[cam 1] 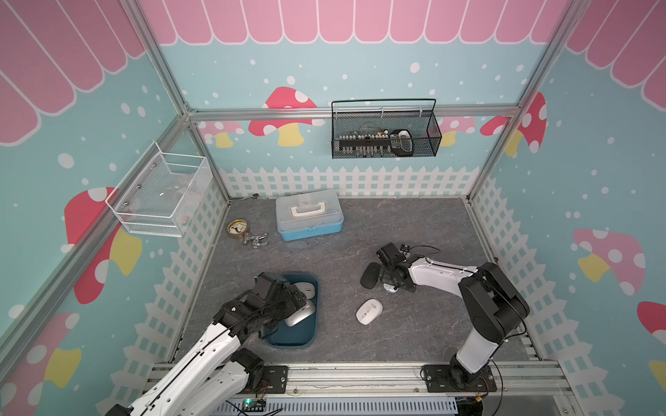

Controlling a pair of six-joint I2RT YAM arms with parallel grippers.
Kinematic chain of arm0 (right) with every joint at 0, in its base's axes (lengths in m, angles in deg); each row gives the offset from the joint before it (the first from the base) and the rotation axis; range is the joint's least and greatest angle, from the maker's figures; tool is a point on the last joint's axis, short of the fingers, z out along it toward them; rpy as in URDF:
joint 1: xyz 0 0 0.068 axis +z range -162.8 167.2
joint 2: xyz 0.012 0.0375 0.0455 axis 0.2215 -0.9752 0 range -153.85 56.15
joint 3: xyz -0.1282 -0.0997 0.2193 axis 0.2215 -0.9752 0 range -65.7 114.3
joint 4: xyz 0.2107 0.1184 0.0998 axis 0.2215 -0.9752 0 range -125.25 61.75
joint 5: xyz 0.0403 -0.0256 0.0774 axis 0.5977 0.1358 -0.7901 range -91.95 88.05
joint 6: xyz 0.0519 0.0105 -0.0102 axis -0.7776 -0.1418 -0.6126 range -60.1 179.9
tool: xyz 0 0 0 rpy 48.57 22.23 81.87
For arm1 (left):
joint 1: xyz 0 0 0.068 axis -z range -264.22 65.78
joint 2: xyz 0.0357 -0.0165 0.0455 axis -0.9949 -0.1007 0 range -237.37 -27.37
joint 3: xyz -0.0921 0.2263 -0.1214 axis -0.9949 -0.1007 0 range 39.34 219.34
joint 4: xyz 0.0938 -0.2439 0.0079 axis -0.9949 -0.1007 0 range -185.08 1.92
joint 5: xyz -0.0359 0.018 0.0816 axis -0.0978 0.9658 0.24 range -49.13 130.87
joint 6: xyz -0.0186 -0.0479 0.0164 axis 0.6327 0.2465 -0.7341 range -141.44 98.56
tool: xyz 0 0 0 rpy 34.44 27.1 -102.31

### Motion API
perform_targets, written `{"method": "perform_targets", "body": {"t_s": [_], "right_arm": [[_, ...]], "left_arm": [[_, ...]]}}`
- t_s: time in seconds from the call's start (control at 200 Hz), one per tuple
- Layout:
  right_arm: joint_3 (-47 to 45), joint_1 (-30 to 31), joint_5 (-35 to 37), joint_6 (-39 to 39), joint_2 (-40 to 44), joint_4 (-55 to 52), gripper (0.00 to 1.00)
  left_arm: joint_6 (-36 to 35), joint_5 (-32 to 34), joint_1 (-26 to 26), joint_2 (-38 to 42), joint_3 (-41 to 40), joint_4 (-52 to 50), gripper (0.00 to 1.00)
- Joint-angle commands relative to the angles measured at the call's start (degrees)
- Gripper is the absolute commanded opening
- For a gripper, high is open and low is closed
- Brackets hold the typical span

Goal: Put the mouse in the storage box
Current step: Pick up the mouse from the center of the board.

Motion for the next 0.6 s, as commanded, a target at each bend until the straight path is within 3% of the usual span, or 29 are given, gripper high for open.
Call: {"method": "perform_targets", "body": {"t_s": [0.0, 0.195, 0.35, 0.49, 0.595], "right_arm": [[-1.2, -0.2, -0.8, -0.8, -2.5, -2.0, 0.80], [-2.5, -0.3, -2.6, -0.2, -1.6, -0.7, 0.68], [-2.9, -0.2, -1.2, 5.7, 2.6, 1.9, 0.63], [-5.3, -0.3, -4.0, 11.7, 8.5, 6.1, 0.59], [-9.1, -0.3, -7.2, 18.0, 15.2, 11.2, 0.50]], "left_arm": [[-1.0, 0.7, -0.4, 0.0, 1.3, -1.2, 0.99], [-1.1, 0.2, -0.4, 0.1, 2.1, -1.0, 0.99], [-2.2, -1.3, -0.4, 0.5, 2.9, 1.0, 0.99], [-4.4, -3.6, -0.4, 0.2, 4.8, 3.3, 0.99], [-5.9, -5.6, -0.4, 0.1, 6.4, 5.7, 0.99]]}}
